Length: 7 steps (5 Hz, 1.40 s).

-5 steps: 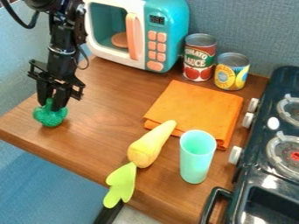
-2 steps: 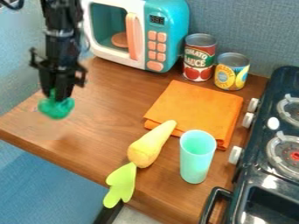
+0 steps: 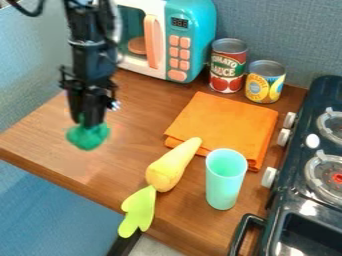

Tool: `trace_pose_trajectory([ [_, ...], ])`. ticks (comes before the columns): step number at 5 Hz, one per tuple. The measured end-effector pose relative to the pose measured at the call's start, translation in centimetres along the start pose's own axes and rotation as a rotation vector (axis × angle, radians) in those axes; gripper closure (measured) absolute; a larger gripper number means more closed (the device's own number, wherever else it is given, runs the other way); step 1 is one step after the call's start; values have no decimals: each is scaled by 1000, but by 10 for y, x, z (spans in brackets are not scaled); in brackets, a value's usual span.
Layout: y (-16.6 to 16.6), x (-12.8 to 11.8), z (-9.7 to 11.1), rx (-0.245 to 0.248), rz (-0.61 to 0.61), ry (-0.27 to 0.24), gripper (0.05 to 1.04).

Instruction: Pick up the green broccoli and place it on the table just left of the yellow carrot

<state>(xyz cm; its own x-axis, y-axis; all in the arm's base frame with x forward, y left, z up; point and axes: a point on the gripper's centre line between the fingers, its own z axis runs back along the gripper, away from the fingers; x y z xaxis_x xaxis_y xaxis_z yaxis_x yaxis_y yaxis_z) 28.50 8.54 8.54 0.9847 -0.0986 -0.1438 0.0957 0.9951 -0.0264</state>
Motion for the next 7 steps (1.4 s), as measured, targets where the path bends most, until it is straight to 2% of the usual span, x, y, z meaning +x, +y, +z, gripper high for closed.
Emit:
trace_pose_trajectory([
  [2, -30, 4, -17, 29, -79, 16, 740],
  [3, -37, 10, -21, 60, -80, 10, 740],
  [5, -40, 19, -34, 82, -47, 19, 740],
  [6, -42, 27, -34, 94, -33, 10, 740],
  [7, -39, 30, -33, 113, -9, 19, 698],
])
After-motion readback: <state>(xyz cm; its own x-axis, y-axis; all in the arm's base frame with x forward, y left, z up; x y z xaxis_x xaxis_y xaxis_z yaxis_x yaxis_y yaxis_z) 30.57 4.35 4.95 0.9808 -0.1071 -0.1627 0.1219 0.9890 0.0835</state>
